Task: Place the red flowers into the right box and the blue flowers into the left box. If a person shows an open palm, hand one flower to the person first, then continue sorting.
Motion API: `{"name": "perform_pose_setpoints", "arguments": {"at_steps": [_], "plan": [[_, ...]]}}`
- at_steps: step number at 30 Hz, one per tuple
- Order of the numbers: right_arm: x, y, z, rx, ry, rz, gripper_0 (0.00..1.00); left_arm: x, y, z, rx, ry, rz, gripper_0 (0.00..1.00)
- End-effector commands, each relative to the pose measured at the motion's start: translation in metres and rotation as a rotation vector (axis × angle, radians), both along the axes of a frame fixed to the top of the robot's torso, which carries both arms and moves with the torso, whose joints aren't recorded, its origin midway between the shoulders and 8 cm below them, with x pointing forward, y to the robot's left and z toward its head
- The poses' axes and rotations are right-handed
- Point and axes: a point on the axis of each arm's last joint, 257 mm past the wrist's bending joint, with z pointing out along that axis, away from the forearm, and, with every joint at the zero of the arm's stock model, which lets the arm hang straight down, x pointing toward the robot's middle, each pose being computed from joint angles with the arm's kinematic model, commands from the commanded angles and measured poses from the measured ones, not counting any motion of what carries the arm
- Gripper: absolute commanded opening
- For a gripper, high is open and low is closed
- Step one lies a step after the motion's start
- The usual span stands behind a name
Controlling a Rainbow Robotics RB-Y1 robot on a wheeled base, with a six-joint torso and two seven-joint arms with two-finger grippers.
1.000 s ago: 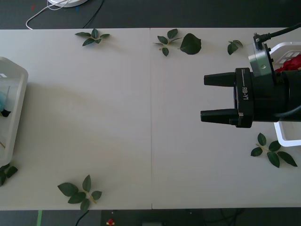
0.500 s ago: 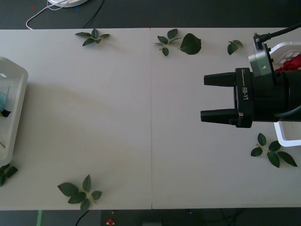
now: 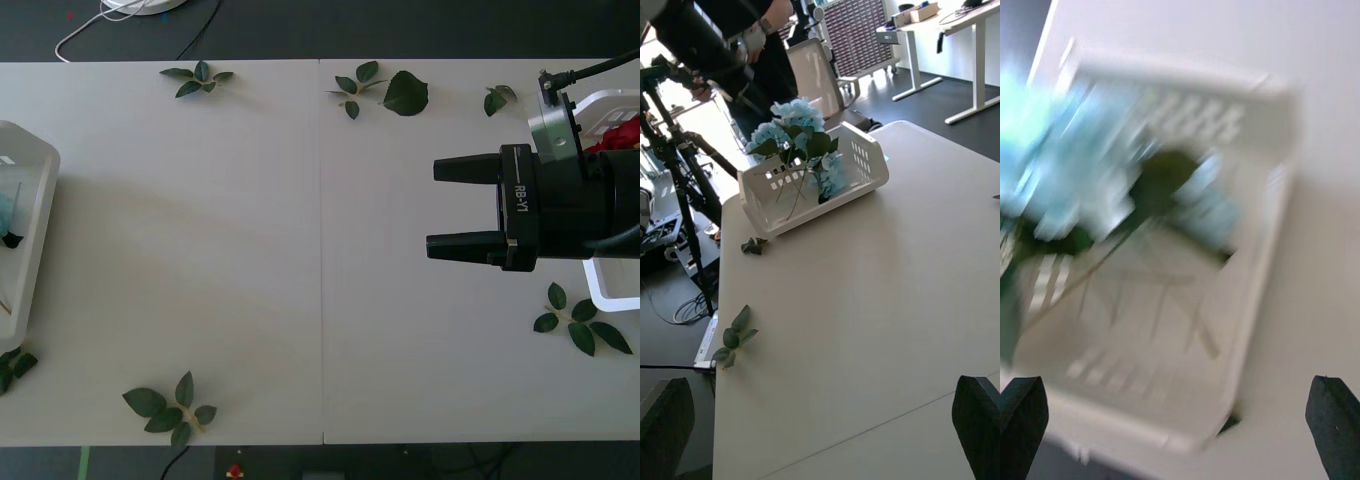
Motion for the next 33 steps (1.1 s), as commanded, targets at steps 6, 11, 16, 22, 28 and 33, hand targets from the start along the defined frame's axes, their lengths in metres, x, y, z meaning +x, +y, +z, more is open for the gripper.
{"name": "perform_pose_setpoints", "arguments": {"at_steps": [6,11,16,22,28,33], "plan": [[-0.005,0.004,0.012,-0.009,-0.057,0.022,1.0,0.026,-0.121,0.053,0.356,-0.122,-0.606,1.0],[-0.005,0.004,0.012,-0.009,-0.057,0.022,1.0,0.019,-0.185,0.046,0.492,-0.171,-0.905,1.0],[-0.005,0.004,0.012,-0.009,-0.057,0.022,1.0,0.01,-0.254,0.034,0.567,-0.256,-1.171,1.0],[-0.005,0.004,0.012,-0.009,-0.057,0.022,1.0,0.001,-0.335,0.007,0.555,-0.375,-1.43,1.0],[-0.005,0.004,0.012,-0.009,-0.057,0.022,1.0,-0.013,-0.381,-0.017,0.527,-0.42,-1.589,1.0],[-0.005,0.004,0.012,-0.009,-0.057,0.022,1.0,-0.024,-0.401,-0.027,0.464,-0.429,-1.667,1.0]]}}
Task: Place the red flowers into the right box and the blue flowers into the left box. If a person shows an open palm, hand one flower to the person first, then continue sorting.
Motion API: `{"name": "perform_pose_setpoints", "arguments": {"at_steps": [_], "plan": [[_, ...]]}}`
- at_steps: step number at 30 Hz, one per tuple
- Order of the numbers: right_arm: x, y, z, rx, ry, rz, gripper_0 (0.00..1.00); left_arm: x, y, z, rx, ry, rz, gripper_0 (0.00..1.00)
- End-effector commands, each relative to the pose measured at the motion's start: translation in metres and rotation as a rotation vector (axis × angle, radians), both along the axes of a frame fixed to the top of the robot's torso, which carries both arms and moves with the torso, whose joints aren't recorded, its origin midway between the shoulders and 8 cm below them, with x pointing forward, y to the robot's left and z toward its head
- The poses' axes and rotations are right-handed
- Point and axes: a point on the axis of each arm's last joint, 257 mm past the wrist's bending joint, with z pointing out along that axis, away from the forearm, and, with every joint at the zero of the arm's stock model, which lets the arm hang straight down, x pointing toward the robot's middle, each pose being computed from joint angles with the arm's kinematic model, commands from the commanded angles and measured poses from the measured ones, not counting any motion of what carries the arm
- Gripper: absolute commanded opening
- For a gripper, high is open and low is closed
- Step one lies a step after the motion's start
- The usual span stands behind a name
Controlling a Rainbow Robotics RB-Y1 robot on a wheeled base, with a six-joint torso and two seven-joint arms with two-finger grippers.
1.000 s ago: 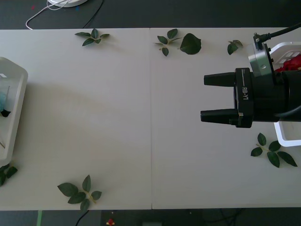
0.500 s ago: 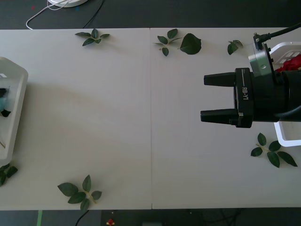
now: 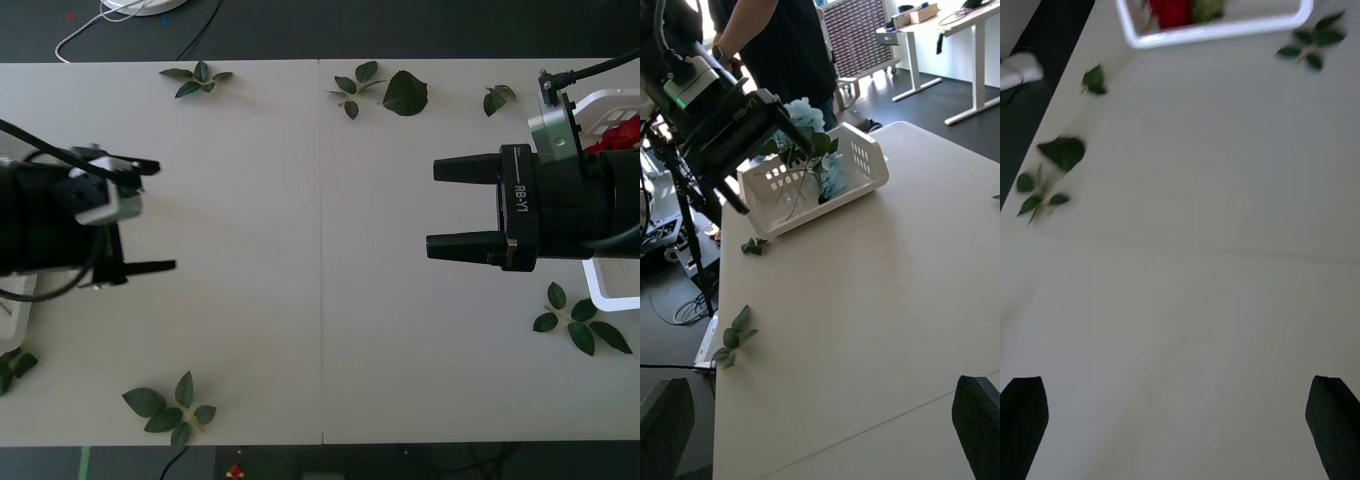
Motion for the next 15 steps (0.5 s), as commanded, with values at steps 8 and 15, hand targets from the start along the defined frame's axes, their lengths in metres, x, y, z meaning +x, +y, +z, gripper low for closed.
{"name": "perform_pose_setpoints", "arguments": {"at_steps": [8,15], "plan": [[-0.005,0.004,0.012,-0.009,-0.057,0.022,1.0,-0.008,-0.024,-0.002,-0.081,0.064,-0.103,1.0],[-0.005,0.004,0.012,-0.009,-0.057,0.022,1.0,-0.001,-0.015,-0.003,-0.072,0.057,-0.072,1.0]]}}
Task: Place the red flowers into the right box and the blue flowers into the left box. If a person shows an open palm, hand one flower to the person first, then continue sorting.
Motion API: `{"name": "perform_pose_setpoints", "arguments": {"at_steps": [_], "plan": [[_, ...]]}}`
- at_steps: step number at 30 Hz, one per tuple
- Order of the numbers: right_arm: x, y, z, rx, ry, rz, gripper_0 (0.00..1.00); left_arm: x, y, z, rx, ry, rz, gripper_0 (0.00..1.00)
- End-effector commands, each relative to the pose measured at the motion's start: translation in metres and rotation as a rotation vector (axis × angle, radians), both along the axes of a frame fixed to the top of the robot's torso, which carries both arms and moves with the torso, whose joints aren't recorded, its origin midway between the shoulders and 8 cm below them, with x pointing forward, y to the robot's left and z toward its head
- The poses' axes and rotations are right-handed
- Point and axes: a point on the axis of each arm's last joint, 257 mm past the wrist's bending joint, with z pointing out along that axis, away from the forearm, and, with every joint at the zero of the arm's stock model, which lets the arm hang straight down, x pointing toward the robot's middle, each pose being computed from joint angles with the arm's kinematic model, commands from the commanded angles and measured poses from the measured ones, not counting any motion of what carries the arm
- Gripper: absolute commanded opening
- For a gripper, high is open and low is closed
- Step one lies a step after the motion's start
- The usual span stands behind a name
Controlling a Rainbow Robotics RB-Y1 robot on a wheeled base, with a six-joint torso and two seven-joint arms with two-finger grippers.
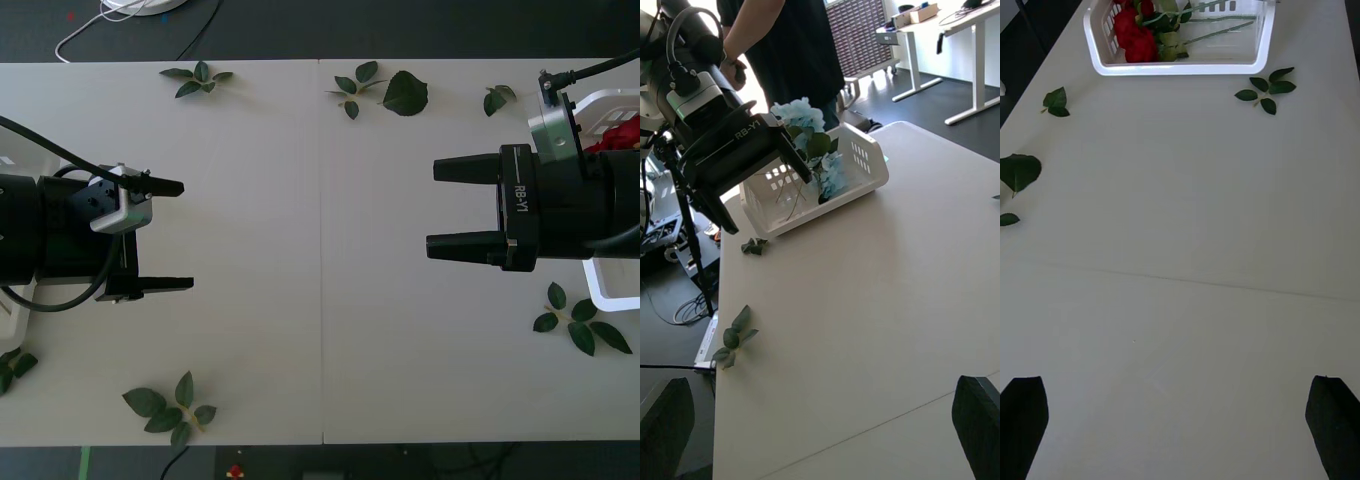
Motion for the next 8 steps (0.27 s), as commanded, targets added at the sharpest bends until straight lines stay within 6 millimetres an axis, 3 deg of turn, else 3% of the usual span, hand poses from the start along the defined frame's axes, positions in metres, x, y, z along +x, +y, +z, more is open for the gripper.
{"name": "perform_pose_setpoints", "arguments": {"at_steps": [1,8], "plan": [[-0.0046,0.004,0.012,-0.009,-0.057,0.022,1.0,0.006,-0.0029,0.013,0.002,-0.054,-0.014,1.0],[-0.0046,0.004,0.012,-0.009,-0.057,0.022,1.0,0.006,-0.0029,0.013,0.002,-0.054,-0.014,1.0]]}}
